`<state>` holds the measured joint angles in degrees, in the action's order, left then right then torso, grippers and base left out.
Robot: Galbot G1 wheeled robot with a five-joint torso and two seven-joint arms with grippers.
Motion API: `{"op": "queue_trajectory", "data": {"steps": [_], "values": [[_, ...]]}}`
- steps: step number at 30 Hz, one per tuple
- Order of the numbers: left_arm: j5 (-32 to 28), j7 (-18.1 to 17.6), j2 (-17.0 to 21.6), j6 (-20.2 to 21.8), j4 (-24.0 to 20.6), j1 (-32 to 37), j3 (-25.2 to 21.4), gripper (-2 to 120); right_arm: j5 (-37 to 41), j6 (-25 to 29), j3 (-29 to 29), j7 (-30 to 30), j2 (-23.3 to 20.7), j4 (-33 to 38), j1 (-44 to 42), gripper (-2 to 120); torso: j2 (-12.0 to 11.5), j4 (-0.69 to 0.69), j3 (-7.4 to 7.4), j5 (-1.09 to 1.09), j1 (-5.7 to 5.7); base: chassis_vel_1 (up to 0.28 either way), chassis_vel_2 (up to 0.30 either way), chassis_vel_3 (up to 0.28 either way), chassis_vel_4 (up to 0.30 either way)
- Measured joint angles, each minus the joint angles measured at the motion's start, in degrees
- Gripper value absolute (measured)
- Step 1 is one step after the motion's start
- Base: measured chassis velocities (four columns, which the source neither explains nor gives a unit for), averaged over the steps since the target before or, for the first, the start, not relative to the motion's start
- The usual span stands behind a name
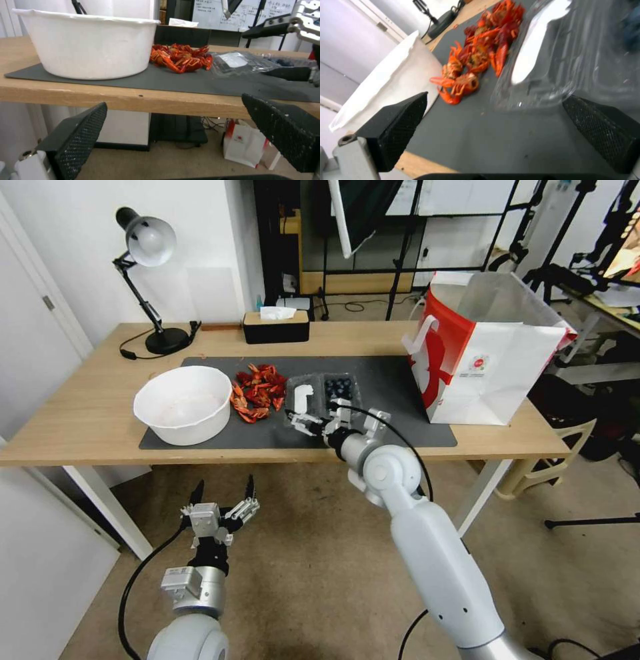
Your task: Close the takeout container lid, then place the container into the takeout bag.
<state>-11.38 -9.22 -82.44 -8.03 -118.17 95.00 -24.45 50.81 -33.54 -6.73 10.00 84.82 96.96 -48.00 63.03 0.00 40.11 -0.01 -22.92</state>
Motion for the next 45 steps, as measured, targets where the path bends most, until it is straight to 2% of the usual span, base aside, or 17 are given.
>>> {"op": "queue_trajectory", "data": {"steps": [8, 16, 19, 20, 21, 22, 23, 24, 26, 31, 34, 35, 37, 41, 45], "values": [[-0.1, 0.0, 0.0, -0.1, 0.0, 0.2, 0.0, 100, -0.8, 0.0, 0.4, 0.6, 0.5, 0.8, -0.8, 100, 0.0, 0.00, 0.00, 0.01, 0.00, 0.000, 0.000, 0.000, 0.000], [-0.1, 0.1, 0.0, -0.2, -0.2, 0.4, 0.1, 100, -2.7, 0.1, -0.1, 0.7, -1.6, 6.8, -4.2, 100, 0.0, 0.01, 0.00, 0.01, 0.00, 0.000, 0.000, 0.000, 0.000], [0.0, 0.2, -0.1, -0.2, -0.6, 0.6, 0.1, 100, -17.1, 5.7, -2.8, -4.2, -5.7, 12.4, -8.4, 100, 0.0, -0.01, 0.00, 0.02, 0.00, 0.000, 0.000, 0.000, 0.000], [0.0, 0.2, -0.1, -0.2, -0.6, 0.6, 0.1, 100, -17.1, 5.7, -2.8, -4.2, -5.7, 12.4, -8.4, 100, 0.0, -0.01, 0.00, 0.02, 0.00, 0.000, 0.000, 0.000, 0.000], [0.0, 0.2, -0.2, -0.3, -0.7, 0.8, 0.1, 100, -23.3, 8.6, -4.3, -6.1, -7.4, 13.8, -10.0, 100, 0.0, -0.01, 0.00, 0.02, 0.00, 0.000, 0.000, 0.000, 0.000], [0.0, 0.2, -0.2, -0.3, -0.7, 0.9, 0.1, 100, -25.2, 9.5, -4.7, -6.5, -8.0, 14.2, -10.5, 100, 0.0, -0.02, 0.00, 0.02, 0.00, 0.000, 0.000, 0.000, 0.000], [0.0, 0.3, -0.1, -0.3, -0.9, 1.0, 0.1, 100, -32.1, 13.3, -6.4, -7.7, -10.1, 15.8, -12.6, 100, 0.0, -0.01, 0.00, 0.02, 0.00, 0.000, 0.000, 0.000, 0.000], [0.0, 0.3, -0.1, -0.3, -0.9, 1.0, 0.1, 100, -32.1, 13.3, -6.4, -7.7, -10.1, 15.8, -12.6, 100, 0.0, -0.01, 0.00, 0.02, 0.00, 0.000, 0.000, 0.000, 0.000], [-0.1, 0.5, 0.1, -0.3, -1.0, 1.1, 0.1, 100, -38.7, 17.8, -9.0, -7.9, -12.6, 18.1, -16.4, 100, 0.0, -0.01, 0.00, 0.02, 0.00, 0.000, 0.000, 0.000, 0.000], [-0.5, 0.7, 0.4, -0.3, -1.0, 0.9, 0.2, 100, -43.1, 22.3, -12.7, -6.5, -13.2, 21.3, -23.7, 100, 0.0, 0.00, 0.00, 0.01, 0.01, 0.000, 0.000, 0.000, 0.000], [-0.8, 1.0, 0.6, -0.3, -1.0, 0.7, 0.5, 100, -45.3, 26.8, -16.0, -4.9, -10.6, 22.8, -30.8, 100, 0.0, -0.01, -0.01, 0.01, 0.02, 0.000, 0.000, 0.000, 0.000], [-0.8, 1.0, 0.6, -0.3, -1.0, 0.7, 0.5, 100, -45.3, 26.8, -16.0, -4.9, -10.6, 22.8, -30.8, 100, 0.0, -0.01, -0.01, 0.01, 0.02, 0.000, 0.000, 0.000, 0.000], [-0.9, 1.3, 0.6, -0.3, -0.8, 0.6, 0.8, 100, -45.9, 31.1, -16.8, -4.5, -8.1, 22.6, -35.0, 100, 0.0, 0.00, -0.01, 0.00, 0.02, 0.000, 0.000, 0.000, 0.000], [-1.0, 1.4, 0.7, -0.3, -0.6, 0.7, 1.1, 100, -46.7, 35.5, -16.7, -4.6, -5.7, 21.6, -38.7, 100, 0.0, 0.00, 0.00, 0.00, 0.02, 0.000, 0.000, 0.000, 0.000], [-1.1, 1.5, 0.7, -0.3, -0.6, 1.0, 1.1, 100, -48.0, 37.1, -16.3, -4.4, -4.6, 21.0, -40.3, 100, 0.0, 0.00, 0.00, 0.00, 0.02, 0.000, 0.000, 0.000, 0.000]]}}
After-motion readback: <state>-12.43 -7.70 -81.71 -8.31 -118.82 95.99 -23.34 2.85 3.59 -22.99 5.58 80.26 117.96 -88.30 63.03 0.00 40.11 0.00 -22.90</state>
